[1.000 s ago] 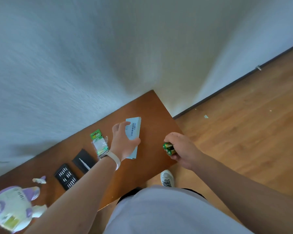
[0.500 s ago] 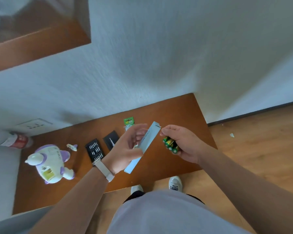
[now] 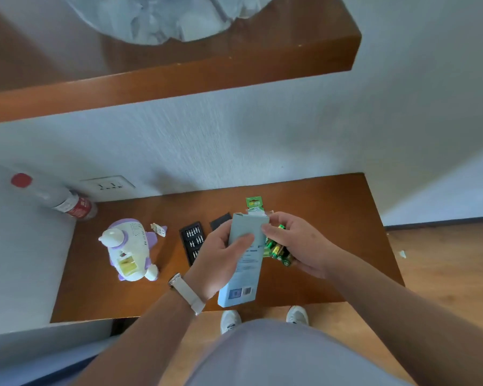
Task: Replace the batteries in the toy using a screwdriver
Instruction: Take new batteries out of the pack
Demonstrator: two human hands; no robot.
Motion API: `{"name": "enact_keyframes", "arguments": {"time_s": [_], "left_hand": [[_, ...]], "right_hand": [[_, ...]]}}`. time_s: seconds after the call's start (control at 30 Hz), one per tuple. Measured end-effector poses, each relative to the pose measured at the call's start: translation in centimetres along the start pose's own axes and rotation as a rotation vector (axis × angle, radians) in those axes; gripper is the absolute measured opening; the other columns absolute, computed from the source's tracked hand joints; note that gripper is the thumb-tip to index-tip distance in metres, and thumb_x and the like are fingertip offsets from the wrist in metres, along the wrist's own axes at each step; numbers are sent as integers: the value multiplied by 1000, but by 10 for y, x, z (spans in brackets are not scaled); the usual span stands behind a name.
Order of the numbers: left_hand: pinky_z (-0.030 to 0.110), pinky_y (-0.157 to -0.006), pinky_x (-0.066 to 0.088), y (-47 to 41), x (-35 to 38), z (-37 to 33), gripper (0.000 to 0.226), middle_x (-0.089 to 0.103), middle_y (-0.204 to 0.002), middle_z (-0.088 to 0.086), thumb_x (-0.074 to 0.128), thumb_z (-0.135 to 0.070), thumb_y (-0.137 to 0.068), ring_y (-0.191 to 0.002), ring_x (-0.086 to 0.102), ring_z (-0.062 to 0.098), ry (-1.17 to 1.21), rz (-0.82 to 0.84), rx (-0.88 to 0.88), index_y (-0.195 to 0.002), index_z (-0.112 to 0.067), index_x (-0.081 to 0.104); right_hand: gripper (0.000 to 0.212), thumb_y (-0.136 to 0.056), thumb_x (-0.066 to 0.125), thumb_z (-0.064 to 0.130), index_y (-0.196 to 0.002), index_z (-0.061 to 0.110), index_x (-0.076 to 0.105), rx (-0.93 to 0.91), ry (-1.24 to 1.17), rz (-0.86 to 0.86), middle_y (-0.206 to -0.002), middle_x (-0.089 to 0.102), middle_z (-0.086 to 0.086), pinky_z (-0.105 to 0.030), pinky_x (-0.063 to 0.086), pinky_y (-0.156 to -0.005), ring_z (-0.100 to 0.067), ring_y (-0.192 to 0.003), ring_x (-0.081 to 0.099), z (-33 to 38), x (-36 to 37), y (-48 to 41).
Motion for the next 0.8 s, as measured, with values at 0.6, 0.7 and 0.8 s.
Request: {"name": "enact_keyframes", "arguments": {"time_s": [0.6,0.7,0.8], "left_hand": [[25,-74,54,-6,-69,-46,17,68,-94,-19,64,-27,-96,-86,62,3,-575,128,243,-102,-41,69],[28,-72,55,-9,-65,-55,16,67,-90,-18,64,-26,-95,-83,61,5,-699,169,322,-105,-34,74],[31,-73,54,-11,-61,-59,18,67,-90,-17,62,-27,-95,-83,61,6,-793,191,382,-107,-32,75]], "right_hand": [[10,-92,65,35,-98,28,64,-139,317,-24,-98,76,6,-45,59,-77,-24,-94,72,27,39,2],[8,-92,66,36,-97,31,63,-146,373,-45,-100,75,7,-43,62,-75,-18,-90,73,28,37,1],[10,-91,65,40,-99,35,61,-153,428,-55,-106,73,7,-41,63,-73,-17,-90,73,28,35,0]]}}
Point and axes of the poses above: each hand's wrist, its own y-axis away from the middle knuckle, its own x-axis out of the palm, z = x × y, the point moved 8 cm from there along -y, towards the middle knuckle
